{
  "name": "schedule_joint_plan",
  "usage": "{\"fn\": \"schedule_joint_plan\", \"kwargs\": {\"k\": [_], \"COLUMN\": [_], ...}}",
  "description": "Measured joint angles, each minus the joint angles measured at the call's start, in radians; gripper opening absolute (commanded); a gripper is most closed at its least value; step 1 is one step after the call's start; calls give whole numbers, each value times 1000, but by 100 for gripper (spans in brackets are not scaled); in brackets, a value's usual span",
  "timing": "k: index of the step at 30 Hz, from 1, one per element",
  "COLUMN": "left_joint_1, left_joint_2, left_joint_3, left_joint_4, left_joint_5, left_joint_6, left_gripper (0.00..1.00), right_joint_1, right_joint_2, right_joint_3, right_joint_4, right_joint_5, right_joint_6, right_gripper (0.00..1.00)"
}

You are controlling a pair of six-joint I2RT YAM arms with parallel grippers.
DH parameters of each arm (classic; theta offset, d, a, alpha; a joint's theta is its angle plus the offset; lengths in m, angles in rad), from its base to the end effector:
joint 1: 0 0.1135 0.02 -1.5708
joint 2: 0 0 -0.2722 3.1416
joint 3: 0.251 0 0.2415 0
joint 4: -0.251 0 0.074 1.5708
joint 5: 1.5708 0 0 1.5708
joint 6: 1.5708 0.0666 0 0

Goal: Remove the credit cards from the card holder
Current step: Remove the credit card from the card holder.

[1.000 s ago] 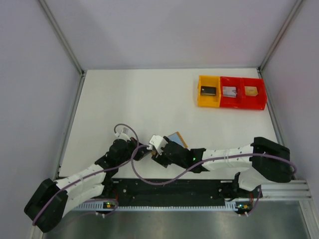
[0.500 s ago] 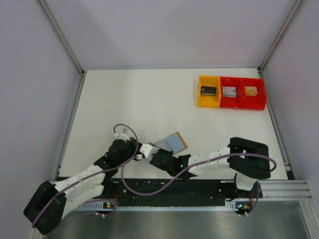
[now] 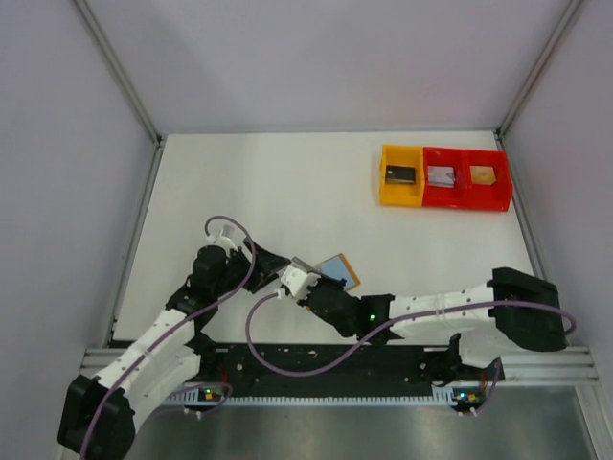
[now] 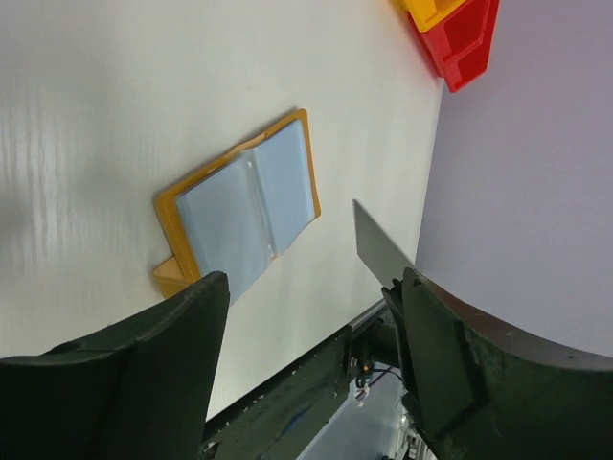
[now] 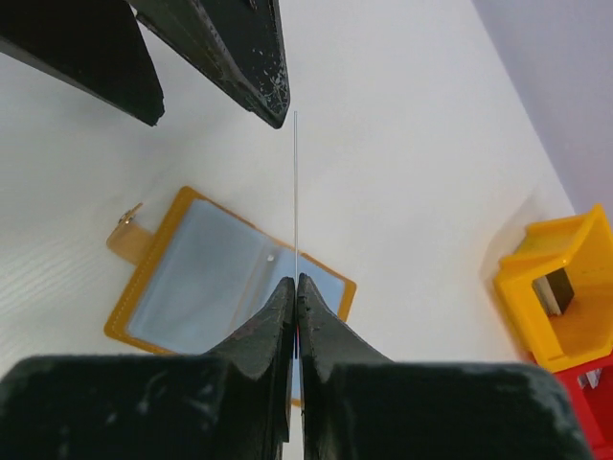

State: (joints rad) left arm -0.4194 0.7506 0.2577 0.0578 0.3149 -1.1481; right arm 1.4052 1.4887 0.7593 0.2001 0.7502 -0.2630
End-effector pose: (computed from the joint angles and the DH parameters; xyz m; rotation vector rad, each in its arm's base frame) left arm 0.1559 -0.0921 0.1834 -0.5834 2.1634 -1.2546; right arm 0.0972 0.3062 0.2116 -1.1199 1.5956 -0.0404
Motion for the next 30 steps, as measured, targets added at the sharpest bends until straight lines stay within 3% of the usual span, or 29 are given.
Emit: {"fn": "schedule_joint_plan", "kwargs": {"k": [4, 15, 27, 30], "left_joint_1": [40, 51, 52, 52], "left_joint_2": [32, 16, 56, 60], "left_joint_3": [84, 198, 218, 218], "left_joint_4": [-66, -151, -156, -156], "left_joint_5": [110, 215, 283, 291], "left_joint_6": [32, 41, 34, 35], "left_gripper": [89, 88, 62, 61], "right_joint_1": [0, 16, 72, 77], "right_joint_2": [-79, -111, -115, -115], "right_joint_3": [-3, -54, -55, -55], "right_joint_4": [0, 40, 127, 141], "right_joint_5": [1, -1, 9, 15], "right_joint_6": [-57, -229, -363, -392], "right_gripper": [0, 0, 0, 0]}}
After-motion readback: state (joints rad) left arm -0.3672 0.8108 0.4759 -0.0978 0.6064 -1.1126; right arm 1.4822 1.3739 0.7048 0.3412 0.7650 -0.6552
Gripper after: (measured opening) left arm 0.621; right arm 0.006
